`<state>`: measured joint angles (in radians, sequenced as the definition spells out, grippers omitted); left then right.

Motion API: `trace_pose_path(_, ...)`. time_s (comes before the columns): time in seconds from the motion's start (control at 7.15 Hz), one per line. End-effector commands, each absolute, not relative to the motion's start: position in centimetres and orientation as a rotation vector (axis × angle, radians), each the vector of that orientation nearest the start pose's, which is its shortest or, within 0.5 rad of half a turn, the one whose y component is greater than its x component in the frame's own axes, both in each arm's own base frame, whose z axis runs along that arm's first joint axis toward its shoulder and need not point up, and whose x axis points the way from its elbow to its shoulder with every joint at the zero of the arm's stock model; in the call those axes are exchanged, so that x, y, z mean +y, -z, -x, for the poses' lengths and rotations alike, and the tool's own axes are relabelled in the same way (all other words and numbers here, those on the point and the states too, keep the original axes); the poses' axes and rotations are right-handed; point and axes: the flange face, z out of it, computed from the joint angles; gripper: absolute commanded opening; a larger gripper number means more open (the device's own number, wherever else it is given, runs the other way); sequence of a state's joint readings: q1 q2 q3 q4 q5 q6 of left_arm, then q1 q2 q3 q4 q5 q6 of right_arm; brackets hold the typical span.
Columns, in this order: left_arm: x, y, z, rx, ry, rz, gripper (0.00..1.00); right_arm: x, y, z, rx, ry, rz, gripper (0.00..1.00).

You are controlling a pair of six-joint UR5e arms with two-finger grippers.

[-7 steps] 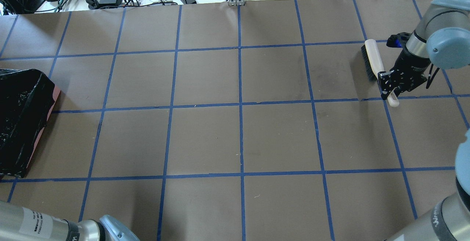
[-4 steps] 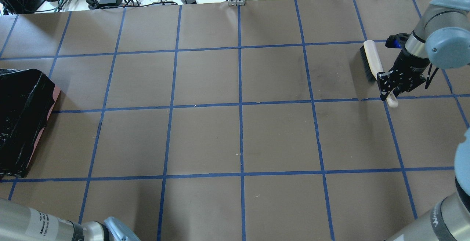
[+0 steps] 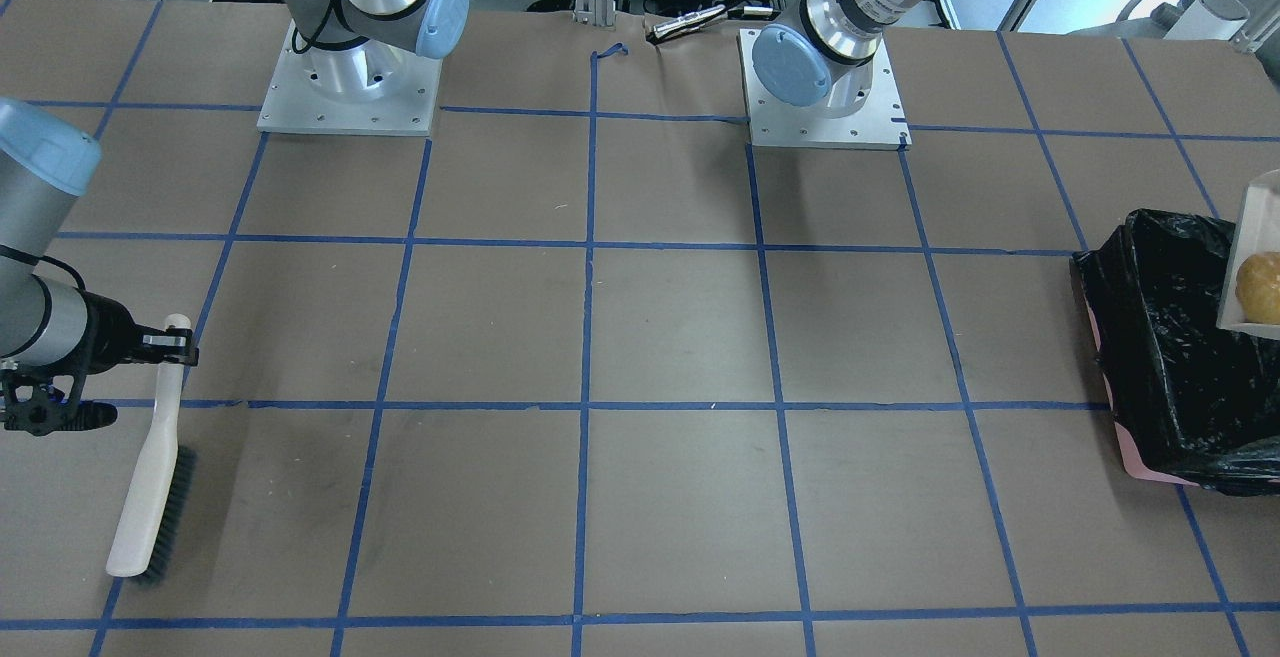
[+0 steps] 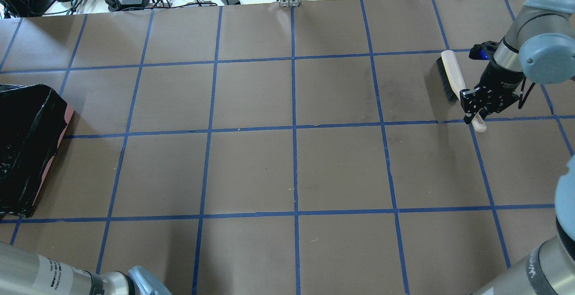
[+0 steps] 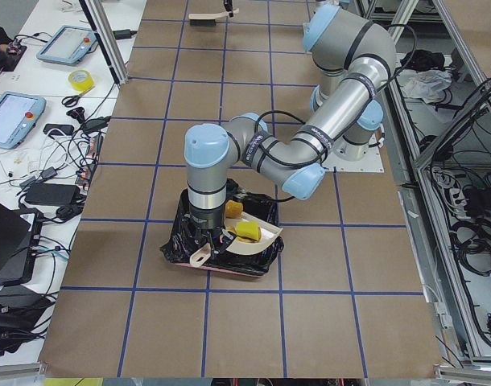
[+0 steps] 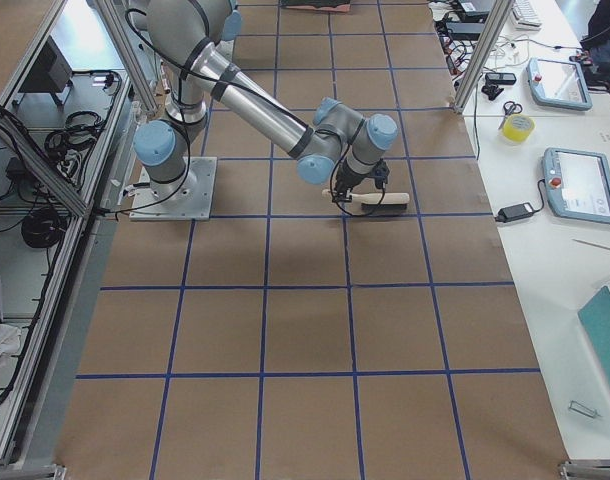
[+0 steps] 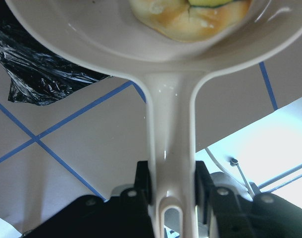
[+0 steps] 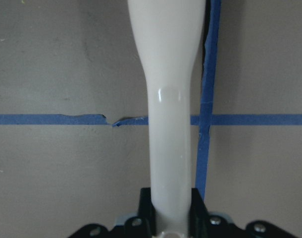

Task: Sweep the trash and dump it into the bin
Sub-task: 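Tip the dustpan over the trash bag with the left gripper to dump the debris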

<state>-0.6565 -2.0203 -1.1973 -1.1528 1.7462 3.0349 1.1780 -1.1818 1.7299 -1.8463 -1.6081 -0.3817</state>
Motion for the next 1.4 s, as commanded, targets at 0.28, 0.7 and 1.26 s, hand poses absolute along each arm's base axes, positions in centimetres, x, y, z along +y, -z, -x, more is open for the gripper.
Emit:
trace_pose_path(0.28,-52.6,-45.5,-47.9,-1.755,0.565,2.941,0.00,-57.5,-23.8,9.8,3.062,-0.367,-0.028,0.94)
trace_pose_path(0.7,-51.7,-44.7,-46.3,-1.769,0.637,2.972,0.00,-57.7,-32.4,9.9,3.107,-0.252,-0.048,1.00)
trace_pose_path(1.26,-51.0,-45.4,-45.5,-1.811,0.753,3.003,0.00,-53.6,-47.1,-0.6,3.171,0.032,-0.154,1.00)
